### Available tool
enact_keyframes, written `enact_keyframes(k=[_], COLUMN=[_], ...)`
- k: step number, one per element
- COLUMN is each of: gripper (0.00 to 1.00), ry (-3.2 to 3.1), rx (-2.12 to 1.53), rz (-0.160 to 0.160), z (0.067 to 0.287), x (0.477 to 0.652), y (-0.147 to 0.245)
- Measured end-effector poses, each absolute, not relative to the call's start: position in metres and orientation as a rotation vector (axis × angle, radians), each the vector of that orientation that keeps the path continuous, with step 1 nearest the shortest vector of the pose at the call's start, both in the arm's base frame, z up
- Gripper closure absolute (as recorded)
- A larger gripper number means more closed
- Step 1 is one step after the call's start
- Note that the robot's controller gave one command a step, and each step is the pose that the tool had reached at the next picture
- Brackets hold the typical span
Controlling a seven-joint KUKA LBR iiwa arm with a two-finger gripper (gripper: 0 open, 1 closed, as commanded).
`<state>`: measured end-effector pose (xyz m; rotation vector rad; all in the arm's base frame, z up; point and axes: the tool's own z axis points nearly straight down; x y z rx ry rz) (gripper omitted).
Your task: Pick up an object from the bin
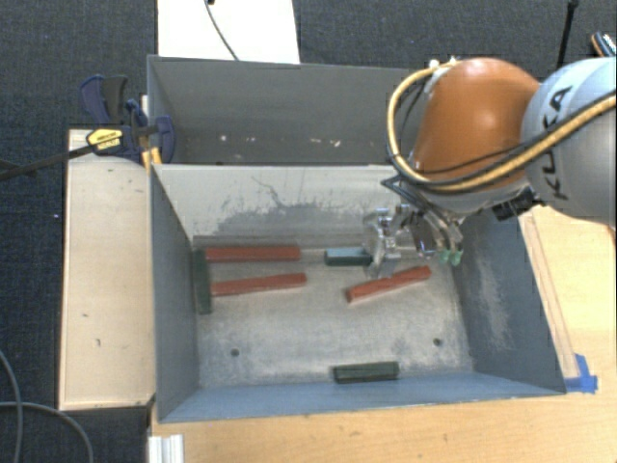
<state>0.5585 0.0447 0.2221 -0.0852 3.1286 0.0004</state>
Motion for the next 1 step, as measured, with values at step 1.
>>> enact_keyframes(k=[1], gripper=[1.0], ry=[3.142], rx=[0.047], rz=[0.003], z=[0.2016], x=[0.5525], y=[0.0851])
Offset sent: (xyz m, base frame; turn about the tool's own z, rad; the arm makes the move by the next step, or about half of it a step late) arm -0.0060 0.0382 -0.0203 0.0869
